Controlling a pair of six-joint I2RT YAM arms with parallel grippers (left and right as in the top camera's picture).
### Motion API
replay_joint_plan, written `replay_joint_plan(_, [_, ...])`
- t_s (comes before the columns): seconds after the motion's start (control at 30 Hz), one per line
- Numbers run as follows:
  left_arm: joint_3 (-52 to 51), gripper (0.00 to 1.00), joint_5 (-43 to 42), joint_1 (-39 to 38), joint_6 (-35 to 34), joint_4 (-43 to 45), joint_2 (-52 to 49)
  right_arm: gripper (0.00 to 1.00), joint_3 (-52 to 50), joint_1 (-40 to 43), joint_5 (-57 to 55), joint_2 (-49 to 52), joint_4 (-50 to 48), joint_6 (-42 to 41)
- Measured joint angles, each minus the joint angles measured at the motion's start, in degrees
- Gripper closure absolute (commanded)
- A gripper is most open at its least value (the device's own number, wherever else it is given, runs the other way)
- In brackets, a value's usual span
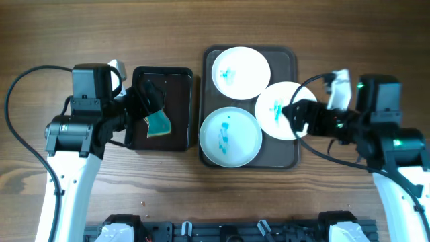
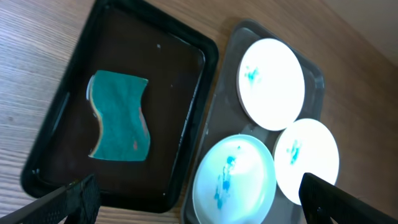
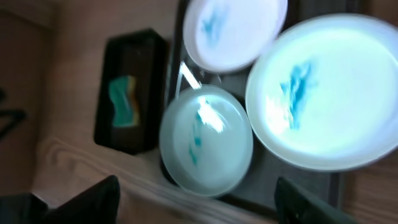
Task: Clean dirty plates on tray and stack at the side
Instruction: 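Reach the left gripper to the sponge and the right gripper to the lower-left plate rim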
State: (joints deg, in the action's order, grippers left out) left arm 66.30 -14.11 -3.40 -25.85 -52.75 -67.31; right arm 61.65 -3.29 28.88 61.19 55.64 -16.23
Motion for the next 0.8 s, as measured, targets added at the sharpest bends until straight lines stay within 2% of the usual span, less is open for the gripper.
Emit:
replay_joint_plan(0.13, [0.0, 0.05, 1.4, -0.1, 0.0, -1.6, -0.1, 0.29, -5.0, -5.0, -2.6, 0.3, -0.7, -2.1])
replay_joint_plan(0.27, [0.3, 0.07, 7.3, -1.6, -0.9, -6.4, -2.3, 0.3, -9.7, -10.4, -4.1, 0.8, -5.4, -3.9])
replay_joint_plan(0.4, [0.3, 0.16, 13.9, -4.2, -3.6, -7.8, -8.9, 0.32, -11.2, -15.4, -6.5, 2.0, -7.7, -5.3])
replay_joint_plan(0.6, [0.3, 0.28, 17.1, -4.8, -8.8, -3.6, -23.4, 0.33, -11.2, -17.9, -8.2, 5.2, -8.9, -6.7])
replay_joint_plan(0.8, [0.2, 0.43, 17.0, -4.8, -10.9, 4.3, -33.6, 0.34, -11.3, -17.9, -8.5, 6.2, -9.0, -7.1])
